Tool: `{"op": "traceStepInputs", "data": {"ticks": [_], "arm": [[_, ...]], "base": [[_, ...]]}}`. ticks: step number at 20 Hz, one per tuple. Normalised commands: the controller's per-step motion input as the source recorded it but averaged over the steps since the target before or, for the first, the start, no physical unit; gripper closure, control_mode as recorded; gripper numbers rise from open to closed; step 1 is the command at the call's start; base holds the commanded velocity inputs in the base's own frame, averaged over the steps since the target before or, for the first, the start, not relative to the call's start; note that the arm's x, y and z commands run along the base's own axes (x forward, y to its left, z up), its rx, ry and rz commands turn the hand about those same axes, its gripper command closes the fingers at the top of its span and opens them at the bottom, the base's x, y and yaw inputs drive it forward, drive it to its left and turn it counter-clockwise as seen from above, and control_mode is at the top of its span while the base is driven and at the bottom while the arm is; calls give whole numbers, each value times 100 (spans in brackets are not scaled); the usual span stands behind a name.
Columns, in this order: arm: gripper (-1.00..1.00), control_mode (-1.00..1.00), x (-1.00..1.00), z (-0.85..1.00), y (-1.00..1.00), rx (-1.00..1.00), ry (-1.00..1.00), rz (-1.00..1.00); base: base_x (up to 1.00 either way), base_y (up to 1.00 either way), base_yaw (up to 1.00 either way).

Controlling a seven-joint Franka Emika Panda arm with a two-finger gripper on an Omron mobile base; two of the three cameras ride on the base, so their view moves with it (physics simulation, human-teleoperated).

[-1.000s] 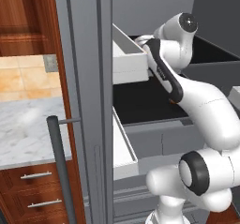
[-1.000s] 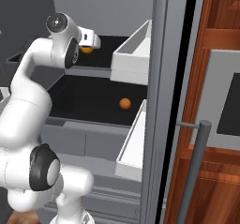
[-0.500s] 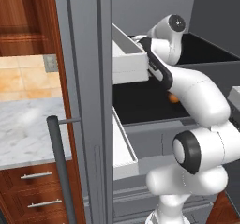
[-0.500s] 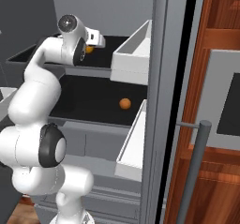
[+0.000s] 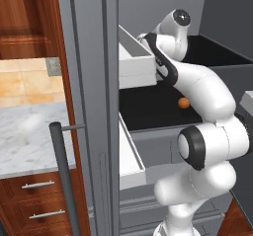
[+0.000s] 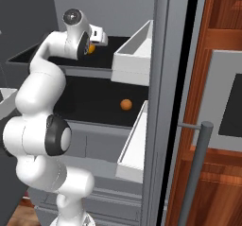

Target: Retrieve the orange and tangerine from the fridge and place them into the bowl on the dining table.

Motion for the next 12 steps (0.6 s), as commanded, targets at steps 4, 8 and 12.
{"op": "traceStepInputs", "data": {"ticks": [4,8,12], "arm": [[-100,-100,0,-55,0,0,7,0],[-100,-100,4,-55,0,0,3,0],[100,-100,35,-46,0,0,0,0]], "base": [[0,0,0],[0,0,0],[0,0,0]]}}
